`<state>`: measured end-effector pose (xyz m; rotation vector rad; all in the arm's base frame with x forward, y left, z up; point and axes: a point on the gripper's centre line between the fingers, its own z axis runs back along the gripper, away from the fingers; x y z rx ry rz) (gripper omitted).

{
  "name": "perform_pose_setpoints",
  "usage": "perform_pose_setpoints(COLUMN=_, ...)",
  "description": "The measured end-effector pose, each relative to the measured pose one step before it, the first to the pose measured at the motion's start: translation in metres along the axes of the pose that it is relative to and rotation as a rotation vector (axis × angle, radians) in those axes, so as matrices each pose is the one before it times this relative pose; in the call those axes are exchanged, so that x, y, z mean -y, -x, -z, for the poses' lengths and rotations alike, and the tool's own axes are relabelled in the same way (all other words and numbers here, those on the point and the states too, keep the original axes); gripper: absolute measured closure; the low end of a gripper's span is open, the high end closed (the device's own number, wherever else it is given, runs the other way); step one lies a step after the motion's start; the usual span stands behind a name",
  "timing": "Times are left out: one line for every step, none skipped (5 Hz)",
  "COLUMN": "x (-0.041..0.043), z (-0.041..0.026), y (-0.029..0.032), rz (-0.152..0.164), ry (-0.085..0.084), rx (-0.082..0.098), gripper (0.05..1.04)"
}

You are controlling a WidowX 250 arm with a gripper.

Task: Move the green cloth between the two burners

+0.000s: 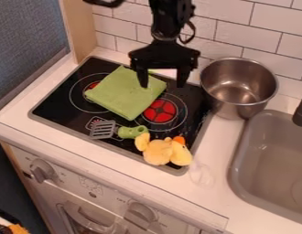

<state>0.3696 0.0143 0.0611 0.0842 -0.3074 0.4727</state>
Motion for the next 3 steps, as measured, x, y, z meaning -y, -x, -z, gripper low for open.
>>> perform_pose_setpoints(x=-0.01162, z=-0.02890, y=-0.00789, rz=-0.0236, ry=-0.0393, rx=0.0450, gripper=0.085)
perform_pose_setpoints(x=-0.00893, z=-0.02476, y=-0.00762, rz=-0.0115, ry=-0.0195, rx=0.0511, gripper=0.085)
perform_pose_setpoints(x=-0.00007, z=-0.00101, y=-0.00042, rz=-0.0008, ry=0.0014, rx=0.0026, gripper=0.085)
